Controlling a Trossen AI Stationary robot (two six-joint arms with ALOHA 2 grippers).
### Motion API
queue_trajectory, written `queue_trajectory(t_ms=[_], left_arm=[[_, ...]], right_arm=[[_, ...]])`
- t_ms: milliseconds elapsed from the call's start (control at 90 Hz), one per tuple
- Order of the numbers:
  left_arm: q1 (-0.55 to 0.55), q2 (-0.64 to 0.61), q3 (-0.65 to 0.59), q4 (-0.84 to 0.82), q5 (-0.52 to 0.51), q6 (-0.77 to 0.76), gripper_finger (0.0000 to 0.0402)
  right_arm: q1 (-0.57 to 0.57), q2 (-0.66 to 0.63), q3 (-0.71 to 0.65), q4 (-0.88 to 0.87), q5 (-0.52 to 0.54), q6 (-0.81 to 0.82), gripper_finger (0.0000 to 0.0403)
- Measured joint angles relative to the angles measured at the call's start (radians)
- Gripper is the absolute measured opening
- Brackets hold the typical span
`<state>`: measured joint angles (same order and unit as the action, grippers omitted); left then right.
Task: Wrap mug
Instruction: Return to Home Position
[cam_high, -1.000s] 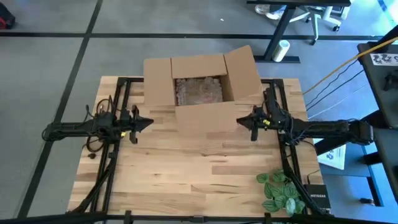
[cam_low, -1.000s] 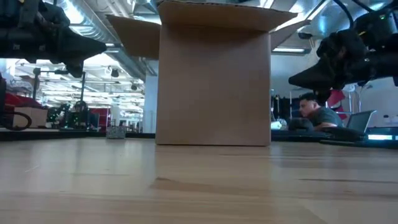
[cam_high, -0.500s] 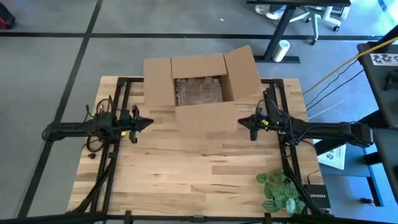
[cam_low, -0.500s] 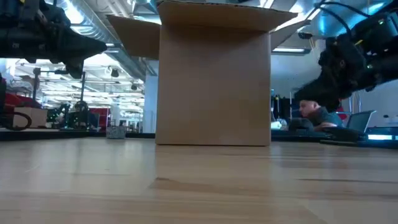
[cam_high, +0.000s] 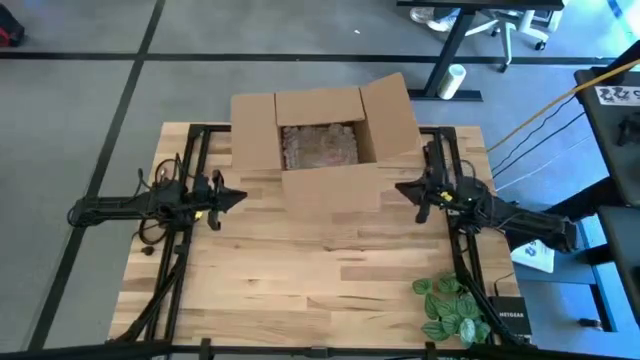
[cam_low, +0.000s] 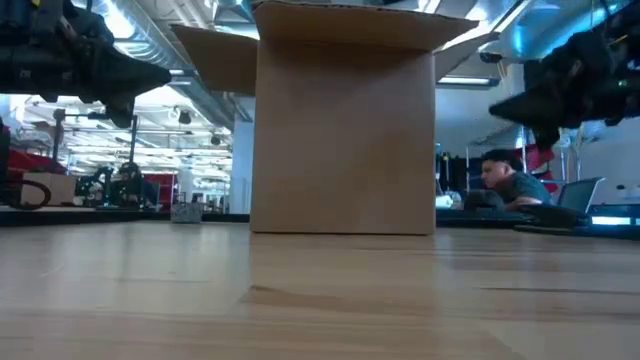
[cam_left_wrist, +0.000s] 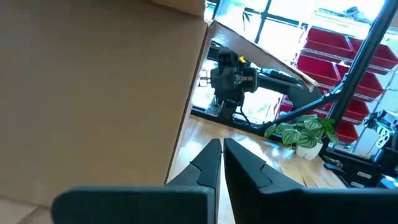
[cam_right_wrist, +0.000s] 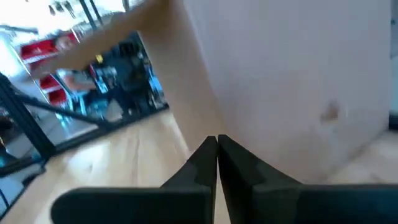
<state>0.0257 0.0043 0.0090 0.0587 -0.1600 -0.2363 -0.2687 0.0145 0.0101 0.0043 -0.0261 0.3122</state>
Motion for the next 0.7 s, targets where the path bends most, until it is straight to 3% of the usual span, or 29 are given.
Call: queue_trajectory(t_ms=[700], left_arm=[[0.000, 0.004, 0.000, -0.024, 0.000, -0.026, 0.0000]], right_arm=[[0.000, -0.004, 0.002, -0.005, 0.034, -0.003, 0.0000]])
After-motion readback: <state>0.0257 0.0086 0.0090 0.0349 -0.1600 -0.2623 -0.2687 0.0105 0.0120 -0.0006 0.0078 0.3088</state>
